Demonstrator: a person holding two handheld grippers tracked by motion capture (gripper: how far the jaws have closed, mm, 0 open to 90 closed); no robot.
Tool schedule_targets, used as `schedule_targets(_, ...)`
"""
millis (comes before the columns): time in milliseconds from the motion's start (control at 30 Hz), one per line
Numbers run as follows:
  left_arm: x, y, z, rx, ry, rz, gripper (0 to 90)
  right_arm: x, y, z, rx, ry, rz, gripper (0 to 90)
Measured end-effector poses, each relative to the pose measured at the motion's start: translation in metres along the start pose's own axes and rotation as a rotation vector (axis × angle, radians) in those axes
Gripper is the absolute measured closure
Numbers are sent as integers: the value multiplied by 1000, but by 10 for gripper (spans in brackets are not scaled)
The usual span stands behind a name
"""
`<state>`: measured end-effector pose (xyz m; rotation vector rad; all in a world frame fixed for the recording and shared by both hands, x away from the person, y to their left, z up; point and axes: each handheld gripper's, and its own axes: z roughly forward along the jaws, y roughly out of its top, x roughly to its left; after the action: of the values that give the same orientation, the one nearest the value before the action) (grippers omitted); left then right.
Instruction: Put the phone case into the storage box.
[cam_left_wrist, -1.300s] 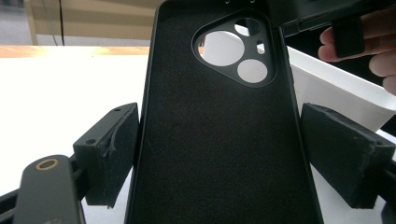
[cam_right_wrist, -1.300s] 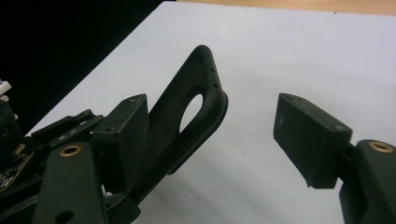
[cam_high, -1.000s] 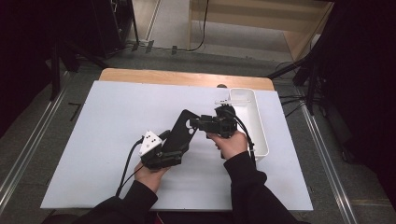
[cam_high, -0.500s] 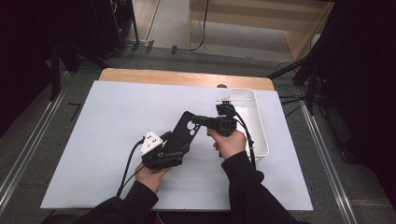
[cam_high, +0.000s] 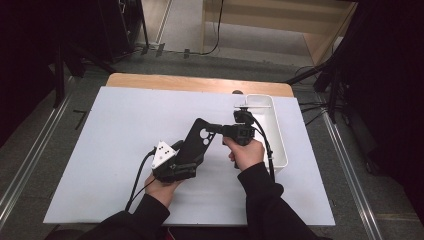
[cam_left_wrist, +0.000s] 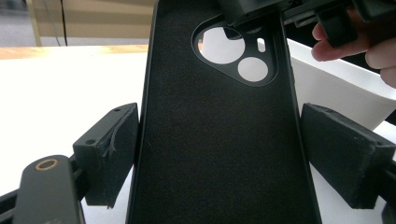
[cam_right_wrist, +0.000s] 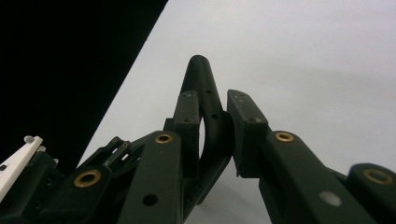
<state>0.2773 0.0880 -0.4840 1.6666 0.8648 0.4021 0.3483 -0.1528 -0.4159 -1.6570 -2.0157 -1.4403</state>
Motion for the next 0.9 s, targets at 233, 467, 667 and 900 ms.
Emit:
schedule_targets(233, -1, 0, 1, -2, 1, 15, 136, -1, 1, -2, 8, 16, 5, 747)
schedule_targets(467, -1, 2, 0, -13, -12, 13, 132, 4, 3, -6, 9, 20, 4, 750)
schedule_targets(667, 0, 9, -1, 25, -32, 7, 126, 9, 4, -10, 3, 25, -15, 750)
schedule_targets(900, 2, 21, -4, 77, -52, -39, 82, 9, 5, -14, -22, 1, -43, 750)
